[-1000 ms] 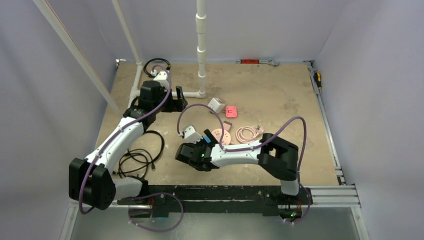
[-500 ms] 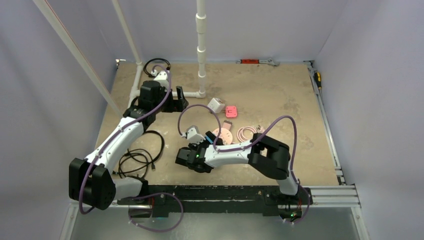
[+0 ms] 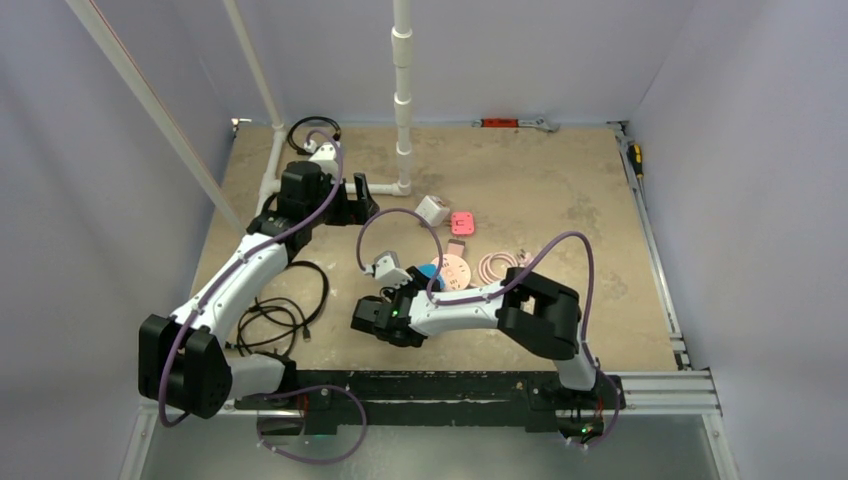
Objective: Pull the plug off the socket
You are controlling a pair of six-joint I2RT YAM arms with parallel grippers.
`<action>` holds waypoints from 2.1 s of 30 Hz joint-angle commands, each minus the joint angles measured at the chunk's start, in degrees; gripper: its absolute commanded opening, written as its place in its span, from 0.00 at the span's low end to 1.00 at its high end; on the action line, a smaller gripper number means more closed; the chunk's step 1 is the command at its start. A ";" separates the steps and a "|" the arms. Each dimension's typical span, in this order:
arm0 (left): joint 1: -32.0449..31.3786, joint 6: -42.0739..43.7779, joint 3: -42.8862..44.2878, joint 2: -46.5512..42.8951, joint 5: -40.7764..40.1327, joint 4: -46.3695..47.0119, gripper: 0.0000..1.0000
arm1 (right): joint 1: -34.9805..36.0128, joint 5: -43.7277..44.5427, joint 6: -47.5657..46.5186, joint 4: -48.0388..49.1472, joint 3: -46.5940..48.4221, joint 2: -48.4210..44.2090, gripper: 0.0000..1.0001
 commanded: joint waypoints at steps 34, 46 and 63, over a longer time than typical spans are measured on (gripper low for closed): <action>-5.49 -8.66 -2.88 20.85 30.45 11.30 0.86 | -6.79 -25.83 -17.73 58.48 -39.04 -44.78 0.00; -6.23 -11.15 -3.68 21.26 31.08 16.19 0.85 | -6.81 -27.96 -19.17 59.86 -39.56 -44.05 0.00; -9.66 -9.84 -2.31 24.15 37.69 15.93 0.83 | -6.75 -25.93 -21.27 59.69 -39.07 -43.44 0.00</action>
